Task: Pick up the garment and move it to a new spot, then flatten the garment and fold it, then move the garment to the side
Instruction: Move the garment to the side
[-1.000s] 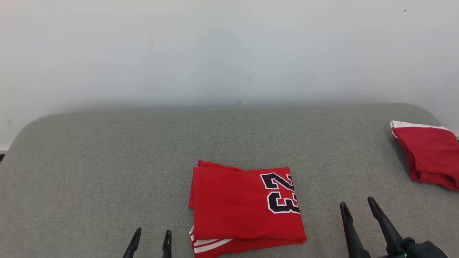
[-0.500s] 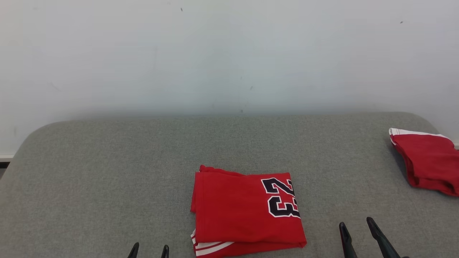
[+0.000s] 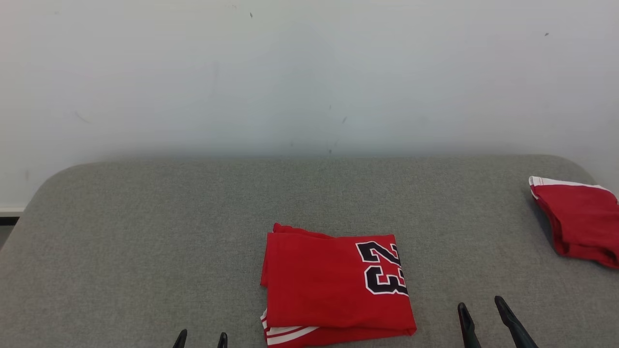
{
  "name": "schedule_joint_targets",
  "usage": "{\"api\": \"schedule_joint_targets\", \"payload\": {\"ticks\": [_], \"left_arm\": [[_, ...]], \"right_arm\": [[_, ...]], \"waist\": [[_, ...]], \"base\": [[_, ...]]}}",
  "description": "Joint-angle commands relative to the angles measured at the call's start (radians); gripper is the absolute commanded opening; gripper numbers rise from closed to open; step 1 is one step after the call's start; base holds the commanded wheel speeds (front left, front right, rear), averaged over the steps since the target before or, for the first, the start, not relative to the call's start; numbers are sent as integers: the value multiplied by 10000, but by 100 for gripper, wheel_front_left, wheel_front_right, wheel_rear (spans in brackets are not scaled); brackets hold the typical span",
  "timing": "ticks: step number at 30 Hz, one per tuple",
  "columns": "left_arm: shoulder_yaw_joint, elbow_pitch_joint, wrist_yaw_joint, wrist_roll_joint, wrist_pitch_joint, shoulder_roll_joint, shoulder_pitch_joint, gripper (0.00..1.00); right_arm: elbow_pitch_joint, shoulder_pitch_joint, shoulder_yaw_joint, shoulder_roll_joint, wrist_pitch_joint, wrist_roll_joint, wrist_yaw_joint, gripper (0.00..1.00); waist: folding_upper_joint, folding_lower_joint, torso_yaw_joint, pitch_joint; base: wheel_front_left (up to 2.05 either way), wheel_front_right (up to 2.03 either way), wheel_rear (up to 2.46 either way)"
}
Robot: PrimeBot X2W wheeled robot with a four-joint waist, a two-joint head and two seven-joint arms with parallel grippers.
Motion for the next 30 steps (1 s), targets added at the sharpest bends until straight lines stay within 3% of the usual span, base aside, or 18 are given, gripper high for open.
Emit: {"api": "schedule_joint_targets", "payload": {"ticks": [1, 30], "left_arm": [[29, 18, 40, -13, -22, -17, 74, 100], [-72, -35, 127, -72, -22, -19, 108, 100]], "right_arm": [[4, 62, -18, 10, -41, -40, -27, 100], [200, -9, -32, -196, -41, 124, -27, 100]], "waist": [[0, 1, 14, 7], [0, 1, 117, -58]], "base": [[0, 0, 0], [0, 0, 0]]}}
